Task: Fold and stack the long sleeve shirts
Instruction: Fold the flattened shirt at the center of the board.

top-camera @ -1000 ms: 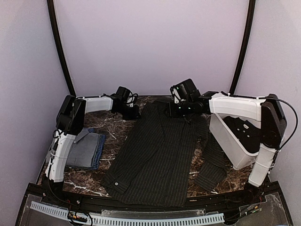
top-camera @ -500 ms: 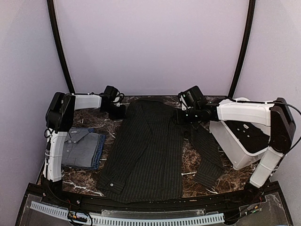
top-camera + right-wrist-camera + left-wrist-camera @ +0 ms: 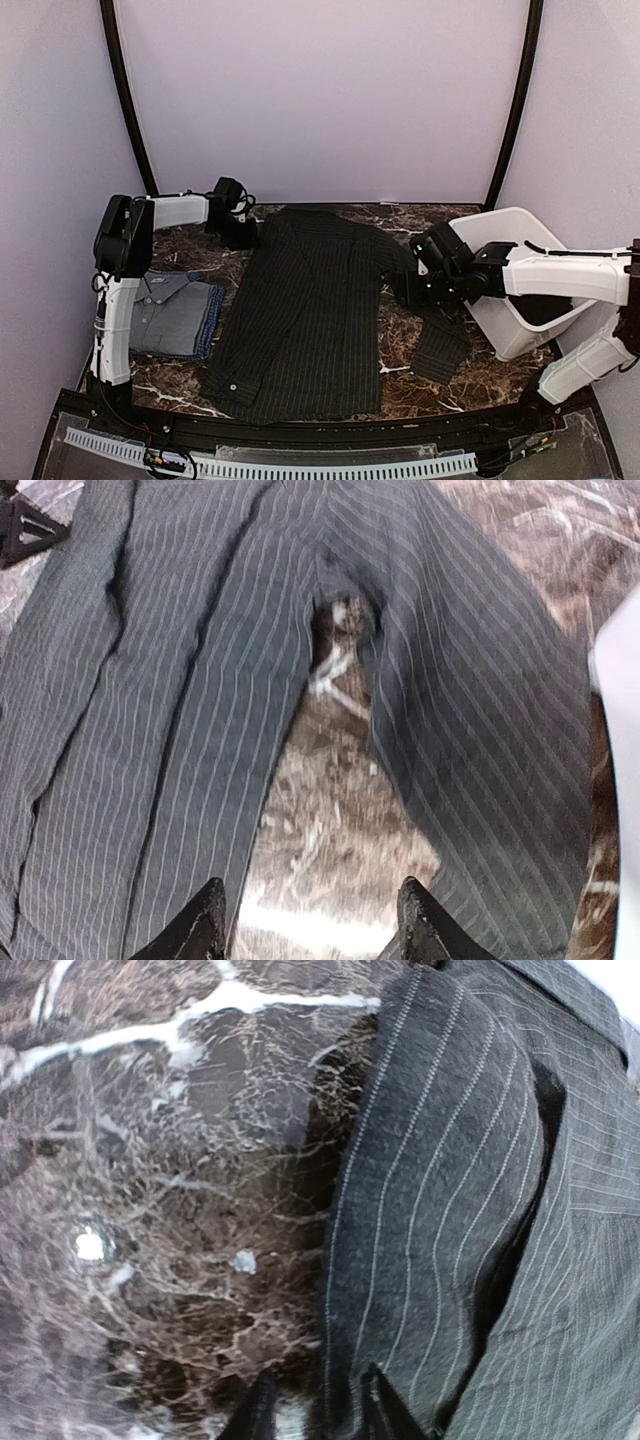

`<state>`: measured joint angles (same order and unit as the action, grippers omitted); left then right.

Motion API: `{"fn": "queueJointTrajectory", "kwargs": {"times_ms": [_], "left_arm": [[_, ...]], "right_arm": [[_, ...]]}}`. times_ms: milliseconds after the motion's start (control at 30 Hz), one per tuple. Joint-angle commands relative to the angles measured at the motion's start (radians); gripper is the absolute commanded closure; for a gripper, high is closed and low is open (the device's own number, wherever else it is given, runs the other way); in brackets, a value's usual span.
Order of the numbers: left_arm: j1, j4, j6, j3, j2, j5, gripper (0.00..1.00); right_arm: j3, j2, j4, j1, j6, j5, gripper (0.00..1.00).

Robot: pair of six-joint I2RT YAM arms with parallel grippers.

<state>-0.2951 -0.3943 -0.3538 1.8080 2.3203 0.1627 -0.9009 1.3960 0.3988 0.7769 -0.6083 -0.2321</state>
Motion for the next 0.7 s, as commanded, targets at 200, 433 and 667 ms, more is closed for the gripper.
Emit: {"fn": "queueJointTrajectory", "kwargs": {"times_ms": [200,433,667], "left_arm": [[0.003,-0.125,-0.023,0.014,-0.177,0.024,0.52],[-0.044,-0.057,-0.065,-0.100,-0.322,0.112,0.48],[-0.104,-0.032,-0.087,-0.150,-0.424,0.146,0.48]], "right_arm": [[0.163,-0.124,0.217,0.145,-0.357,-0.075,0.45],[0.254,-0.167,0.323,0.215,-0.574,-0.066,0.40],[0.339,-0.270,0.396,0.238,-0.719,-0.023,0.35]]}}
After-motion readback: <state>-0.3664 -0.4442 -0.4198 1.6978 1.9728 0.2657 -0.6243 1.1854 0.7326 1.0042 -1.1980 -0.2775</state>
